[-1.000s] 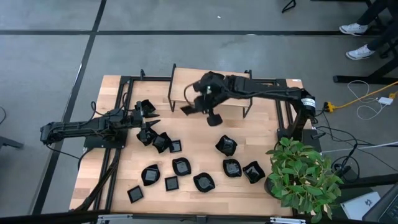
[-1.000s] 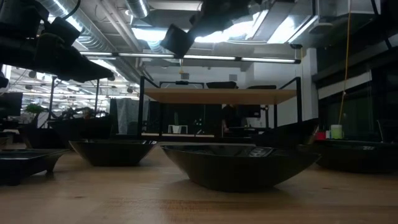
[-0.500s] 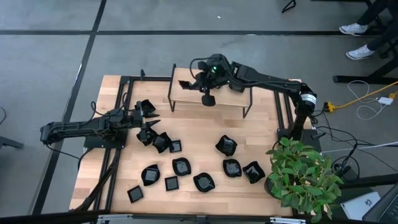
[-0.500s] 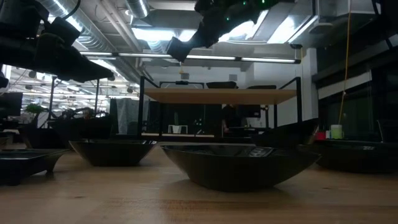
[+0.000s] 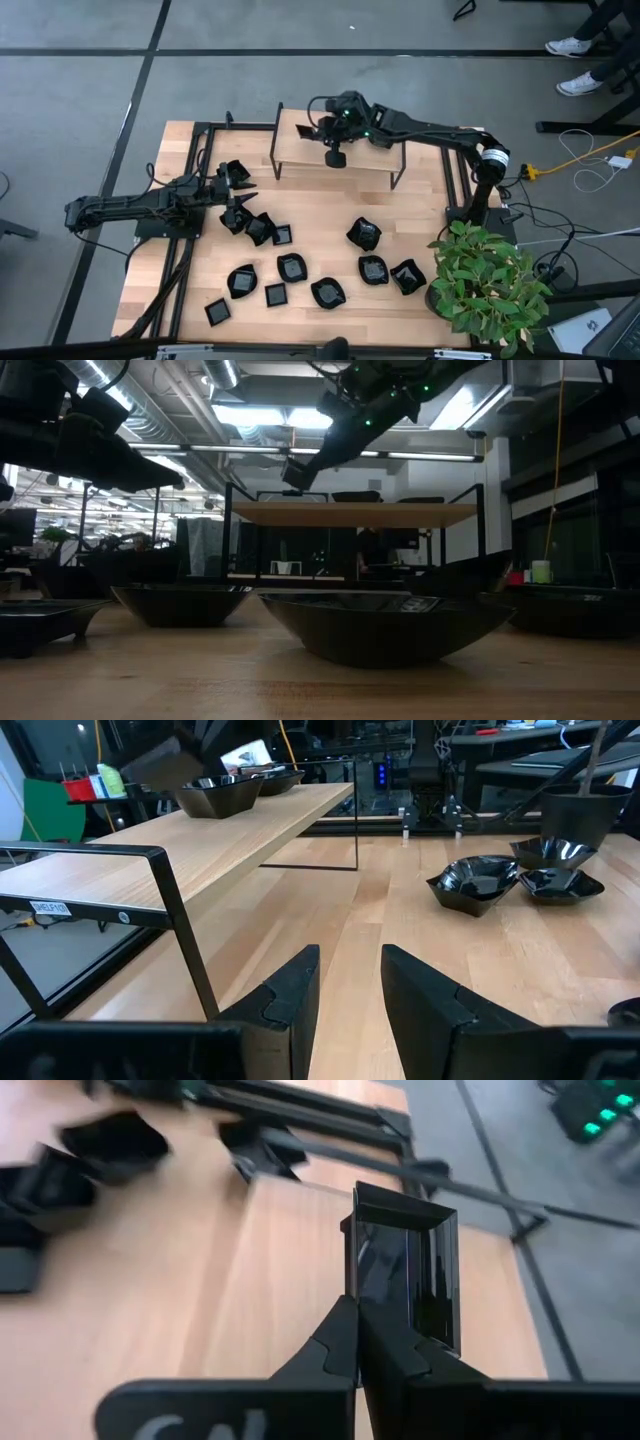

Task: Pick & Place Mini shaped plates
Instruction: Put the square plate on the shelf, then stack the leaf-shaped plate on top of the leaf-shaped plate on the shelf

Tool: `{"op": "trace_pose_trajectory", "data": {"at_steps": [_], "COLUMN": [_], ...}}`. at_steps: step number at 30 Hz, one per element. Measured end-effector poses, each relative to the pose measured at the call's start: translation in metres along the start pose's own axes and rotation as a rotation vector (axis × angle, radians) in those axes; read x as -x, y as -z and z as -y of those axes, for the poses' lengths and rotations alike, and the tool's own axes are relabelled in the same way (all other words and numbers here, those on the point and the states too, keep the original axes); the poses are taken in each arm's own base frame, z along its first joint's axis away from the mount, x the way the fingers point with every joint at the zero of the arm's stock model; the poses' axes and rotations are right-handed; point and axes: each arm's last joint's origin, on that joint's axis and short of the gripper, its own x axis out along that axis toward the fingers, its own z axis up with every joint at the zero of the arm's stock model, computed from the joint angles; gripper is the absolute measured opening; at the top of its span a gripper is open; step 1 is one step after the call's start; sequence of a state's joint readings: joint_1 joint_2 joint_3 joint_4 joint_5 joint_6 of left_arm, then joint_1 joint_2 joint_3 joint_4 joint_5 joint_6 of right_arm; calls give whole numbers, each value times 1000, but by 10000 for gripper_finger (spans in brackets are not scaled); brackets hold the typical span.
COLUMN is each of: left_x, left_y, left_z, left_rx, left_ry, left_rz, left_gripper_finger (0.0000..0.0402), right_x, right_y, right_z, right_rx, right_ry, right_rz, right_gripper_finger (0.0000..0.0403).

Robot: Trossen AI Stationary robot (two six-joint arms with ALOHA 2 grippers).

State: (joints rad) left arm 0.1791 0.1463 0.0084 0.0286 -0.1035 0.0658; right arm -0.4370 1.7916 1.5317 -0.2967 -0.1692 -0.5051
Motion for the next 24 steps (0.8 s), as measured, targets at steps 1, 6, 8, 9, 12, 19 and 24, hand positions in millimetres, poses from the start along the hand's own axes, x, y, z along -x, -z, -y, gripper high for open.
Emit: {"op": "trace_pose_trajectory", "data": {"at_steps": [1, 6, 8, 9, 12, 19, 24], "left_x": [0, 0, 0, 0, 0, 0, 0], "left_y": [0, 0, 0, 0, 0, 0, 0], "left_z": [0, 0, 0, 0, 0, 0, 0], "left_rx": [0, 0, 0, 0, 0, 0, 0], "left_ry": [0, 0, 0, 0, 0, 0, 0], "left_rz": [0, 0, 0, 0, 0, 0, 0], "left_gripper_finger": [104, 104, 104, 104, 104, 104, 104], "right_x": [0, 0, 0, 0, 0, 0, 0], "right_y": [1, 0, -1, -1, -1, 0, 0], "right_z": [0, 1, 1, 1, 1, 1, 0], "right_rx": [0, 1, 2, 3, 3, -4, -22], "right_ry": [11, 20, 23, 25, 24, 21, 19], "right_rz": [-9, -3, 2, 5, 4, -2, -5], "right_gripper_finger": [6, 7, 12, 16, 28, 47, 51]}}
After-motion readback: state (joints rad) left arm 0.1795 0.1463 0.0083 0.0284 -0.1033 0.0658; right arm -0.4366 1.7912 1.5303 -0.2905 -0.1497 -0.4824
